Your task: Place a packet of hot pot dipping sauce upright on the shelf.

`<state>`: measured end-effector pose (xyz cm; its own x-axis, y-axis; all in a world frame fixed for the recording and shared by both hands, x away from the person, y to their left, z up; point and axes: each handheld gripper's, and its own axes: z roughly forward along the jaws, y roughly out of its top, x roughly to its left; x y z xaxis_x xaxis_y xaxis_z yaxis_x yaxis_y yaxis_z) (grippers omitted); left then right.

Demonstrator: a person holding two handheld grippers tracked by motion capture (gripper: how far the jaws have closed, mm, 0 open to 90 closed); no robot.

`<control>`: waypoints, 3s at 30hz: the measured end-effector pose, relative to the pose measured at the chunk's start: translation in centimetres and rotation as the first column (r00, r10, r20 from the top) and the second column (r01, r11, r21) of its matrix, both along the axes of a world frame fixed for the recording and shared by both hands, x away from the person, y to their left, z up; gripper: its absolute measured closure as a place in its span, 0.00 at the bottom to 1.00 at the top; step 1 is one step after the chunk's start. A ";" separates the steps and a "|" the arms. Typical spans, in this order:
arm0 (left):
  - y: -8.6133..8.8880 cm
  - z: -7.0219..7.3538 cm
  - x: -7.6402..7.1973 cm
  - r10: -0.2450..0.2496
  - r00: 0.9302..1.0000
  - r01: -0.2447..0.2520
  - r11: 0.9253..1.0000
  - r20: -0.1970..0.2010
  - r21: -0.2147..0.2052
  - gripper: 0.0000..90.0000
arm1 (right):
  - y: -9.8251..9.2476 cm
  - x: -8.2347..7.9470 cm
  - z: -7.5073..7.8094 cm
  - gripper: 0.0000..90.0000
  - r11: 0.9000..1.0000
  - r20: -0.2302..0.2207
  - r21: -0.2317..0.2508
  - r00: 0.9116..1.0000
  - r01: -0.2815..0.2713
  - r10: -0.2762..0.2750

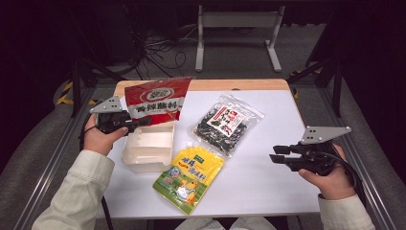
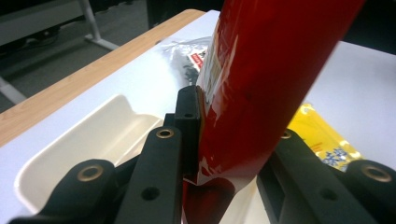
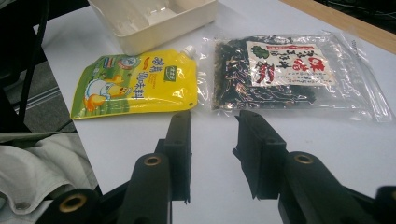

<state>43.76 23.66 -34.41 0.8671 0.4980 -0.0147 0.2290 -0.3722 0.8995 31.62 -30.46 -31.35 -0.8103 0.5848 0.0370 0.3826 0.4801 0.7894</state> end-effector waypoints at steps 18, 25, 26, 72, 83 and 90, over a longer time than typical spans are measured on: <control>1.0 -0.8 3.6 0.073 0.996 -0.070 0.995 -0.046 0.068 0.84 | -0.6 -0.5 -0.4 0.72 1.000 -0.012 -0.001 1.000 0.025 -0.025; 1.0 -1.2 4.2 0.095 0.993 -0.088 0.990 -0.063 0.106 0.84 | -0.6 -0.6 -0.5 0.72 1.000 -0.016 -0.003 1.000 0.025 -0.025; 1.0 -1.3 4.3 0.097 0.993 -0.089 0.989 -0.065 0.115 0.84 | -0.5 -0.6 -0.5 0.72 1.000 -0.017 -0.004 1.000 0.025 -0.025; -1.7 -4.9 7.5 0.160 0.987 -0.153 0.963 -0.016 0.222 0.84 | -0.4 -0.8 -0.8 0.71 1.000 -0.022 0.010 1.000 0.010 -0.010; -1.9 -5.3 7.6 0.203 0.979 -0.189 0.954 -0.036 0.235 0.83 | -0.2 -0.8 -0.9 0.71 1.000 -0.025 0.010 1.000 0.005 -0.005; -1.5 -4.7 7.3 0.246 0.969 -0.234 0.951 -0.034 0.201 0.77 | -0.3 -0.7 -0.9 0.70 1.000 -0.028 0.013 1.000 0.008 -0.007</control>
